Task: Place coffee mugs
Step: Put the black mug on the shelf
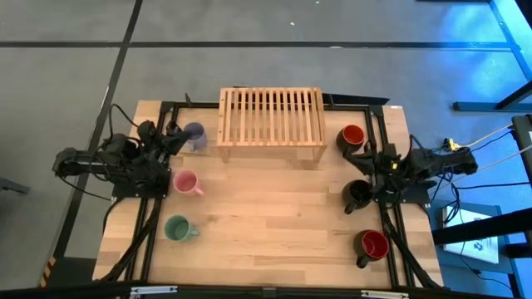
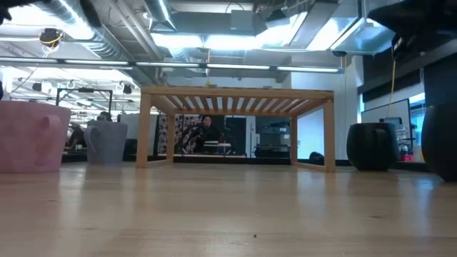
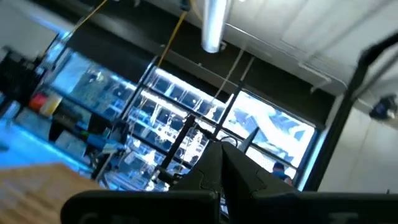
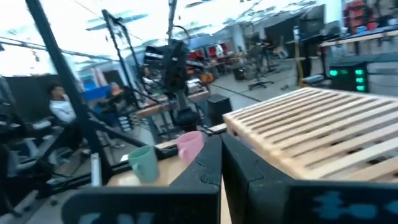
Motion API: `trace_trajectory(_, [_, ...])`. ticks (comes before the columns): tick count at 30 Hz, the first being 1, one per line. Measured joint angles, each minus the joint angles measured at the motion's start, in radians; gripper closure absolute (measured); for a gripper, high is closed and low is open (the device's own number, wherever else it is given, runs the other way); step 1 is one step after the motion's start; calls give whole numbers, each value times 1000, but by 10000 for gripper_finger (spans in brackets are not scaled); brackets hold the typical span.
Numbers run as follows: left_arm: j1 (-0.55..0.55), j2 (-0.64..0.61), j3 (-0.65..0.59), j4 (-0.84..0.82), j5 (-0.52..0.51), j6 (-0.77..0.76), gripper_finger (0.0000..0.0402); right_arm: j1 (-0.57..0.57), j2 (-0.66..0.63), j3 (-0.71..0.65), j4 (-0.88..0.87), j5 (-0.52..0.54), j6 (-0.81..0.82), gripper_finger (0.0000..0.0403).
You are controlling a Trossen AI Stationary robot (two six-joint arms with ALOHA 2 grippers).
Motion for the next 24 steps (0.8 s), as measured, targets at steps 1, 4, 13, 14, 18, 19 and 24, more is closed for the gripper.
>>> trace_trajectory(1, [0, 17, 18, 1, 12, 29, 401, 0, 26, 33, -32, 11, 0, 403])
trace_trajectory(4, [0, 59, 58, 0, 20, 121, 401, 0, 121, 128, -119, 51, -13, 403])
trace_trajectory(13, [0, 131, 119, 36, -89, 129, 401, 0, 409, 377, -388, 22, 156, 401])
trace_trajectory(14, [0, 134, 119, 32, -95, 129, 401, 0, 440, 406, -428, 7, 182, 398])
trace_trajectory(18, [0, 163, 119, 33, -149, 158, 401, 0, 572, 536, -605, -21, 335, 369])
trace_trajectory(19, [0, 173, 119, 32, -178, 159, 401, 0, 611, 573, -656, -29, 390, 358])
trace_trajectory(24, [0, 220, 119, 30, -274, 161, 401, 0, 786, 735, -966, -212, 689, 284])
